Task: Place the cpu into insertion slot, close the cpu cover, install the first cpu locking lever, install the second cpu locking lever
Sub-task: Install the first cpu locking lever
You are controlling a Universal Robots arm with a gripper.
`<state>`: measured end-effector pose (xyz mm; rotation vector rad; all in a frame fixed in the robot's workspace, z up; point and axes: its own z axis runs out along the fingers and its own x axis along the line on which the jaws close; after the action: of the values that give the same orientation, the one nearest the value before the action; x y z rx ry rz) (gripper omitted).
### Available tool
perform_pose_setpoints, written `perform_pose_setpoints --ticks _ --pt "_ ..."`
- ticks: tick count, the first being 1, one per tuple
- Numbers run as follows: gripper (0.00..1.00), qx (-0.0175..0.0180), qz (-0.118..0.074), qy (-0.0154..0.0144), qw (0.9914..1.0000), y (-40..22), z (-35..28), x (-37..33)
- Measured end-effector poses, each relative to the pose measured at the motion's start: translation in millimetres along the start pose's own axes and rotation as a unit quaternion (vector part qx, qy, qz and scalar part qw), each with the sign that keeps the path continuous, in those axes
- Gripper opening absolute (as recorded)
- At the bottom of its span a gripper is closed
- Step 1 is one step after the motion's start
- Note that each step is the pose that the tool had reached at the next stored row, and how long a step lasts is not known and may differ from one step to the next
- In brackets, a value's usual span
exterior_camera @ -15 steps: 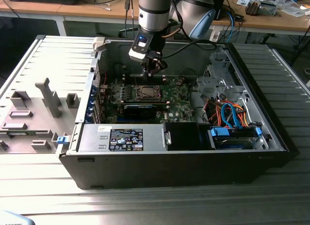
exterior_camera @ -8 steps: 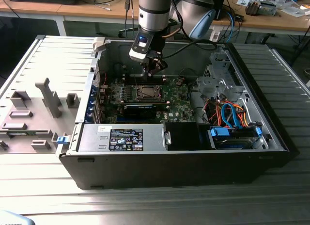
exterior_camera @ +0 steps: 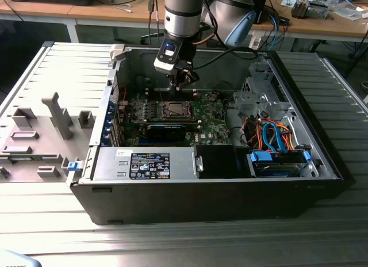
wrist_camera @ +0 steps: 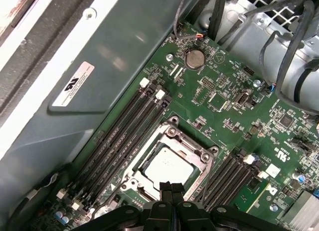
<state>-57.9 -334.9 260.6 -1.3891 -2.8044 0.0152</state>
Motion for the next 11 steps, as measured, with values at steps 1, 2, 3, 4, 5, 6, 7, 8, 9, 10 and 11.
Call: perform_pose_setpoints --ticks 1,2,3,4,5,6,7,8,9,10,11 --pt "0.11 0.0000 -0.001 0.0000 1.00000 0.0 0.0 0.0" --pt "0.11 0.0001 -0.002 0.0000 1.00000 0.0 0.0 0.0" --pt "0.11 0.0000 -0.003 0.0000 1.00000 0.0 0.0 0.0" --pt "0.11 0.0001 -0.004 -0.0001 0.99999 0.0 0.0 0.0" --pt "0.11 0.0001 -0.005 -0.0001 0.99999 0.0 0.0 0.0" --pt "0.11 0.0001 -0.007 -0.0001 0.99998 0.0 0.0 0.0" --pt "0.11 0.0001 -0.011 -0.0001 0.99994 0.0 0.0 0.0" --pt "0.11 0.0002 -0.019 -0.0003 0.99982 0.0 0.0 0.0" --pt "0.11 0.0002 -0.022 -0.0003 0.99976 0.0 0.0 0.0" --pt "0.11 0.0002 -0.025 -0.0003 0.99969 0.0 0.0 0.0" --pt "0.11 0.0002 -0.026 -0.0004 0.99966 0.0 0.0 0.0"
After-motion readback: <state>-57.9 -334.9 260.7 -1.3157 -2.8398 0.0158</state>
